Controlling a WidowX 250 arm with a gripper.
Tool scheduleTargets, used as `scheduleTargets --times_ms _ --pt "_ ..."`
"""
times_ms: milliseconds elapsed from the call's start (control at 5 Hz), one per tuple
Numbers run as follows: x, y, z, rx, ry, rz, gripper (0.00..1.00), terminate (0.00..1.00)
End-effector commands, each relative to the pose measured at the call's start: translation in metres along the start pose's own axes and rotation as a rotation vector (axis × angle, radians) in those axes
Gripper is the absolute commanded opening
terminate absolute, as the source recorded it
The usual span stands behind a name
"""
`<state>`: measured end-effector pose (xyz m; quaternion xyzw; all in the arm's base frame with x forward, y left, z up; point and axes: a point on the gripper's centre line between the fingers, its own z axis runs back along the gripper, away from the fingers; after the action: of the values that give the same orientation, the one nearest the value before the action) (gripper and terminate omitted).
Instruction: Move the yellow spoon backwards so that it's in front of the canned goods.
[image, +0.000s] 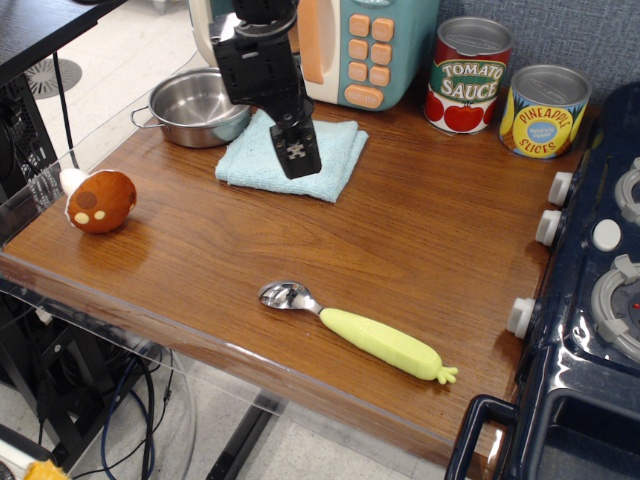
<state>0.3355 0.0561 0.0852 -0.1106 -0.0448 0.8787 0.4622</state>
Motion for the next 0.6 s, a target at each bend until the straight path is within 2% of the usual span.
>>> scheduleTargets --times_ms 0,200,400 --pt "0.003 0.058 0.011 -0.006 -0.023 -0.324 1.00 0.00" --pt "0.002 0.089 0.001 0.001 -0.020 -0.454 1.00 0.00" --pt "-0.003 0.109 -0.004 0.010 -0.022 -0.530 1.00 0.00"
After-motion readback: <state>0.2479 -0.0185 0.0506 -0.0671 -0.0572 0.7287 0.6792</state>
